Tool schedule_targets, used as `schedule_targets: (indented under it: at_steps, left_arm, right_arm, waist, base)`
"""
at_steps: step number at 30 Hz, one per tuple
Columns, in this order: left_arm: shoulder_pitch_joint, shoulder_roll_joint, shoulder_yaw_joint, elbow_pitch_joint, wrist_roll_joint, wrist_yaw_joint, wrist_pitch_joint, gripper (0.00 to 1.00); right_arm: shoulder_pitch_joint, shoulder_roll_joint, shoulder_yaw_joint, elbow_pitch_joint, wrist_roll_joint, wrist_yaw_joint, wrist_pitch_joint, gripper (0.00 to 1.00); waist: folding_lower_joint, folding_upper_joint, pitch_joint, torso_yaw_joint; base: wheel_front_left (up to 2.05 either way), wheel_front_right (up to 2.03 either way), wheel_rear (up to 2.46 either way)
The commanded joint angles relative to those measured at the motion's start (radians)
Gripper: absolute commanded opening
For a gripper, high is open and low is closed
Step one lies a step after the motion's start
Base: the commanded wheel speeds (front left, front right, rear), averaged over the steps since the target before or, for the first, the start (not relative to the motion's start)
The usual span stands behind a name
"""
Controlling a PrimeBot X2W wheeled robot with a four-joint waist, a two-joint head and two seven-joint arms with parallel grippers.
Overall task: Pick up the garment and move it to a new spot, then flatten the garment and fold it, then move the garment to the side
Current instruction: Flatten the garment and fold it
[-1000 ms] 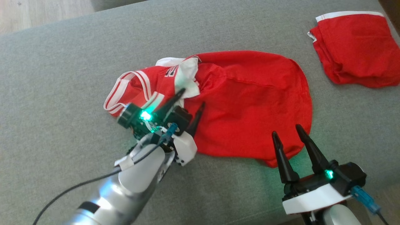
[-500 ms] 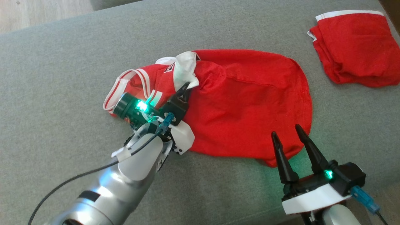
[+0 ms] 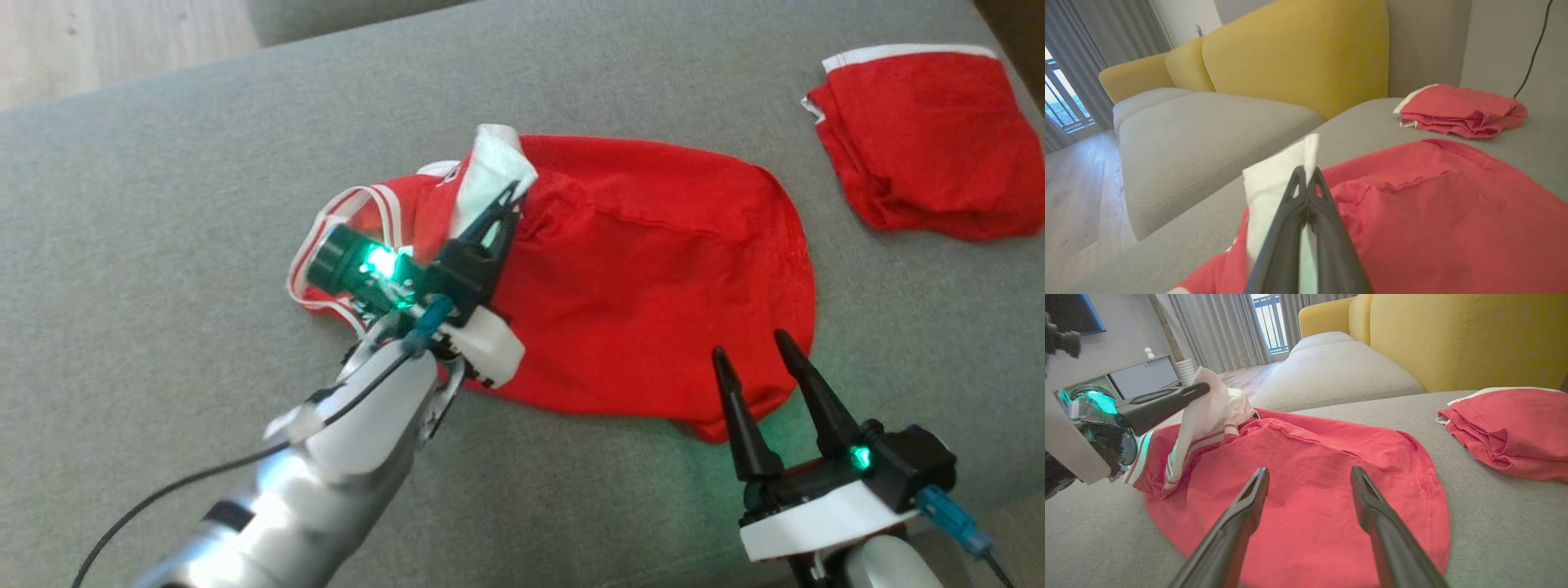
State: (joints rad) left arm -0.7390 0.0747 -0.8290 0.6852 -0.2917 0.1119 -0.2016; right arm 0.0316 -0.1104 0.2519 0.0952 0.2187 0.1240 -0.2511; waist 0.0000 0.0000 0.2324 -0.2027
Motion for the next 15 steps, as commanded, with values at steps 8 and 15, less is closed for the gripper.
schedule_targets:
  at_steps: [8, 15]
  left_arm:
    - [0.106, 0.193, 0.09, -0.283, -0.022, 0.062, 0.026, 0.0]
    - [0.141, 0.292, 0.119, -0.423, -0.023, 0.094, 0.079, 0.0]
  right_arm:
    - [-0.011, -0.025, -0.033, 0.016, 0.039, 0.007, -0.011, 1.0]
    - [-0.123, -0.134, -0.042, 0.178, 0.171, 0.007, 0.015, 1.0]
  waist:
    - [0.0, 0.0, -0.028, 0.071]
    - [0.0, 0.0, -0.011, 0.101]
  base:
    - [0.0, 0.0, 0.0]
    - [0.0, 0.0, 0.0]
